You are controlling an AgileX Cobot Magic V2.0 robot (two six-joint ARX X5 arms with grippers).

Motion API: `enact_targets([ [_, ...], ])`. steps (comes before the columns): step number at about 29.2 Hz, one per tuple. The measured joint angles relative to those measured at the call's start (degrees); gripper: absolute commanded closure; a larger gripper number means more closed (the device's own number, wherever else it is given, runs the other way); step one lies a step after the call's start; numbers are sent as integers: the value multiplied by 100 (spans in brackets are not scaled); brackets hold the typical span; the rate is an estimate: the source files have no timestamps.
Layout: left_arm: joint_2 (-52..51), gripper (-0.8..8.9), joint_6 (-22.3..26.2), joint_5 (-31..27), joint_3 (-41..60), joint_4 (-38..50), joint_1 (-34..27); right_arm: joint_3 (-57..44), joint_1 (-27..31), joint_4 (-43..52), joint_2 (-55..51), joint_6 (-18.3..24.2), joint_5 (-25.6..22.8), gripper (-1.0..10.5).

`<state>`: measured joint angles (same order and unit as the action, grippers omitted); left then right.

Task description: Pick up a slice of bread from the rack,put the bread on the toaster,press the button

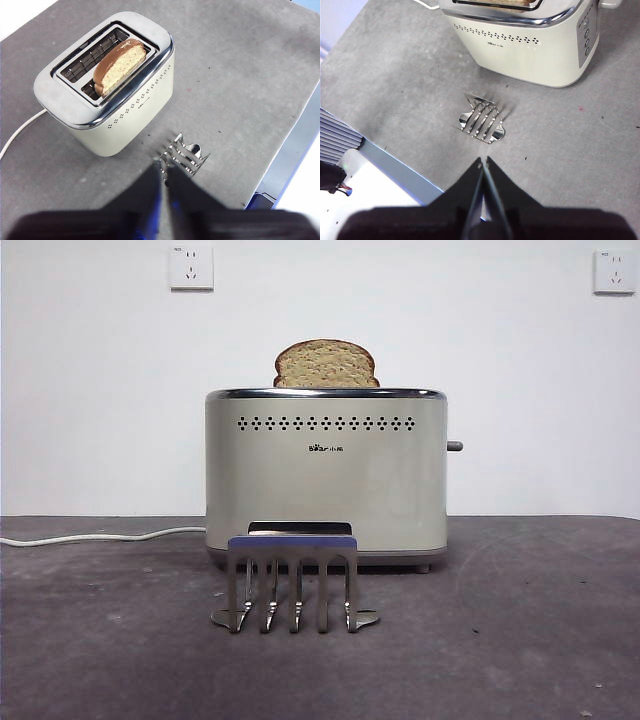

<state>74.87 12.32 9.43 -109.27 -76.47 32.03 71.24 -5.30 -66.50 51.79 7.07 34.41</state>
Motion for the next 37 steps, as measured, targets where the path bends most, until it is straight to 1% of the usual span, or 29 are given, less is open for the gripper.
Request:
enact_targets([
  [19, 0, 816, 0, -20, 0, 0, 0, 0, 0, 4, 0, 2, -11, 946],
  [24, -9, 816, 20, -188, 0, 0, 0, 0, 0, 4, -2, 4, -11, 946],
  [26, -76, 816, 184, -297, 2, 46, -101, 0, 0, 4, 0, 4, -11, 946],
  [27, -149, 816, 234, -299, 22, 208, -181, 0, 0, 4, 0, 4, -11, 946],
  [31, -688, 816, 332, -278, 28, 1561, -774, 0, 0, 4, 0, 4, -13, 946],
  [33, -1019, 816, 356, -166, 42, 2107, -1119, 0, 0, 4, 0, 4, -13, 946],
  [37, -1725, 816, 378, -46, 487, 3200, -1814, 0, 0, 4, -2, 4, -11, 946],
])
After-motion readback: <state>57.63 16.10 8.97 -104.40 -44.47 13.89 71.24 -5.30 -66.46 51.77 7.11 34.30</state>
